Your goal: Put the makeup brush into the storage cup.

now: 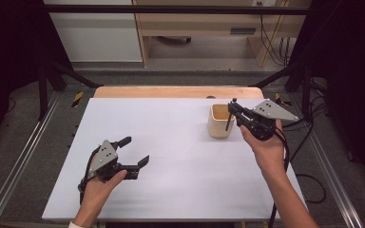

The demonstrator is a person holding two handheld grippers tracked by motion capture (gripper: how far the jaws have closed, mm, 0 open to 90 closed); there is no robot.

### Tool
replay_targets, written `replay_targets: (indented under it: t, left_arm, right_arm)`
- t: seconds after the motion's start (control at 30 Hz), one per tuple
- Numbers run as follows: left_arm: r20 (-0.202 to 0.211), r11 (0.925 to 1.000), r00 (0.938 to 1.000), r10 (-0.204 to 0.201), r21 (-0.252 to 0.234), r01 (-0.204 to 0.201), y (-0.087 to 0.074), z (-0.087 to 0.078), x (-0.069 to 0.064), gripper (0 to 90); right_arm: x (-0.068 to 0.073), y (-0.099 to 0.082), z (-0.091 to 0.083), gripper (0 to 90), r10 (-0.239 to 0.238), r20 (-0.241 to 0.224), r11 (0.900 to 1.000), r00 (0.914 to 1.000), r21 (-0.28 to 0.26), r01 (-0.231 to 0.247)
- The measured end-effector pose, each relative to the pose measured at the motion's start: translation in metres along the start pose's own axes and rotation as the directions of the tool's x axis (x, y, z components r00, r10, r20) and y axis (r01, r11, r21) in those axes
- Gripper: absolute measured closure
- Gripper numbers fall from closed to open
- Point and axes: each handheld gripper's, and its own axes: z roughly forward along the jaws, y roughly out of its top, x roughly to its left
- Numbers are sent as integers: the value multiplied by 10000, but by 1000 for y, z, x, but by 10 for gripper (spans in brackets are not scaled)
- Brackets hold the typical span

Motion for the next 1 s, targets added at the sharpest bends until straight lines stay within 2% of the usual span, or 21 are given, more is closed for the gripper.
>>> replay_targets:
  t: [0.33, 0.73, 1.0]
  left_arm:
    - [-285, 9997, 9993, 247, -43, -248, -5, -11, 9, 87]
    - [-548, 9996, 9984, 100, -244, -113, -15, -22, 22, 61]
    - [-721, 9975, 9974, -10, -702, -40, -22, -30, 32, 56]
  right_arm:
    - [-2, 8, 7, 836, -20, 61, 10000, 10000, 23, 20]
    - [-6, 14, 13, 835, 16, 148, 10000, 9999, -23, -16]
    - [-9, 16, 16, 836, -2, 197, 10000, 9998, 23, 2]
